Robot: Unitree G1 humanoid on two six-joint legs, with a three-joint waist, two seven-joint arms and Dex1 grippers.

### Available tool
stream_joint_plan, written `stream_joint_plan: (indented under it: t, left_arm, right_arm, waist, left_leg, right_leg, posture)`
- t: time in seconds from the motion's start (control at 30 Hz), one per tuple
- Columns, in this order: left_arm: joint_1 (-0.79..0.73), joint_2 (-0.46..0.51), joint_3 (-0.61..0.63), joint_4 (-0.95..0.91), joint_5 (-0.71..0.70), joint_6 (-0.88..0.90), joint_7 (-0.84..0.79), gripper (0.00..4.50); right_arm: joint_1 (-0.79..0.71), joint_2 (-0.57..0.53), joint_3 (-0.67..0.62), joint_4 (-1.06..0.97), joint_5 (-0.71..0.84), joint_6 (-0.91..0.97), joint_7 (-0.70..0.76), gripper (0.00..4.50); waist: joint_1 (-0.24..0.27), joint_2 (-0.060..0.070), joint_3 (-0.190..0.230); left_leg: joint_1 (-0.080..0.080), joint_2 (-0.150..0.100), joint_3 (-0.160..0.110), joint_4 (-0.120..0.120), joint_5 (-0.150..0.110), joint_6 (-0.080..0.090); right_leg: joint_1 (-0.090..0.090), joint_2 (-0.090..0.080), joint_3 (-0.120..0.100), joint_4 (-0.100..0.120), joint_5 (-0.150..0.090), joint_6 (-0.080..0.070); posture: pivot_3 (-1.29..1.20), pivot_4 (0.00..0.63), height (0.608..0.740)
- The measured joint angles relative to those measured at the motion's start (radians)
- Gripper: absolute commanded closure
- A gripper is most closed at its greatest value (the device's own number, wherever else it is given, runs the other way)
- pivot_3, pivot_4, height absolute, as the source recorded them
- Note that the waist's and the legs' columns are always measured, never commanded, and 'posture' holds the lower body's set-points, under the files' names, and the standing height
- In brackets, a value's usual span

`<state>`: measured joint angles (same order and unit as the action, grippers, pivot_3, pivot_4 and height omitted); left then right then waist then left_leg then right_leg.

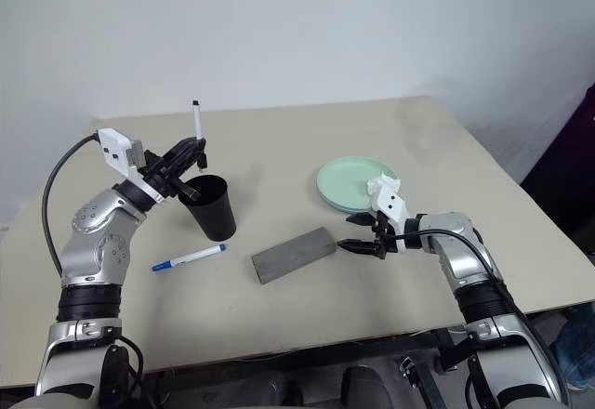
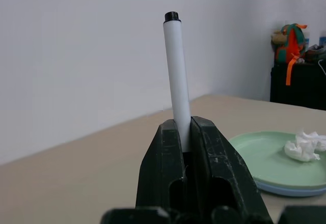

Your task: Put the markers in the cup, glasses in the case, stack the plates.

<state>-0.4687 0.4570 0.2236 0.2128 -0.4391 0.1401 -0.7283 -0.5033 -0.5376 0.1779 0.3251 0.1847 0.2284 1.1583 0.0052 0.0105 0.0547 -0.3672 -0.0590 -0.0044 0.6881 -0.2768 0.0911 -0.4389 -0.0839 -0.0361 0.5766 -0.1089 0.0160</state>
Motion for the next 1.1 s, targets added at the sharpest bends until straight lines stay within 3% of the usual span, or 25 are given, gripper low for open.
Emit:
stream_joint_plan:
  t: [0.07,0.17,0.33,0.67,0.93,1.1]
  left_arm:
    - [0.007,0.000,0.000,0.003,0.000,0.000,-0.004,4.44]
    - [0.016,0.000,-0.001,0.003,0.000,0.003,-0.012,3.73]
    - [0.034,0.001,-0.001,0.000,0.000,0.006,-0.016,2.09]
    - [0.033,0.051,0.016,-0.015,-0.051,0.076,-0.053,2.09]
    - [-0.033,0.278,0.074,-0.030,-0.171,0.253,-0.236,2.09]
    - [-0.046,0.315,0.066,0.025,-0.146,0.252,-0.282,2.09]
  right_arm:
    - [0.000,0.000,0.000,-0.002,0.000,0.002,0.000,1.11]
    - [0.000,0.000,0.000,-0.002,0.000,0.003,-0.001,1.11]
    - [0.000,0.000,0.000,-0.002,0.000,0.003,-0.004,1.11]
    - [0.000,0.000,0.000,-0.002,0.000,0.003,-0.005,1.11]
    - [0.001,0.002,0.000,-0.003,0.000,0.002,-0.009,1.11]
    - [0.001,0.010,0.000,-0.003,0.000,0.002,-0.011,1.11]
  waist:
    - [0.000,0.000,0.000]
    - [0.000,0.000,0.000]
    - [0.000,0.000,0.000]
    - [-0.001,0.000,0.000]
    - [0.000,-0.001,0.001]
    - [0.000,-0.002,0.001]
  left_leg:
    - [0.000,0.000,0.000,0.000,0.000,0.000]
    - [0.000,0.000,0.000,0.000,0.000,0.000]
    - [0.000,0.000,0.000,0.000,0.000,0.000]
    - [-0.001,0.001,0.000,0.000,0.000,0.000]
    - [-0.002,0.000,0.000,0.000,0.000,0.000]
    - [-0.002,0.000,0.000,0.000,0.000,0.000]
  right_leg:
    - [0.000,0.000,0.000,0.000,0.000,0.000]
    - [0.000,0.000,0.000,0.000,0.000,0.000]
    - [0.000,0.000,0.000,0.000,0.000,0.000]
    - [-0.002,0.000,-0.001,0.000,0.000,0.000]
    - [-0.003,0.000,-0.001,0.000,0.000,0.000]
    - [-0.003,0.000,-0.001,0.000,0.000,0.000]
  posture:
    - [0.00,0.000,0.740]
    - [0.00,0.000,0.740]
    - [0.00,0.000,0.740]
    - [0.00,0.000,0.740]
    - [0.00,0.000,0.740]
    - [0.00,0.000,0.740]
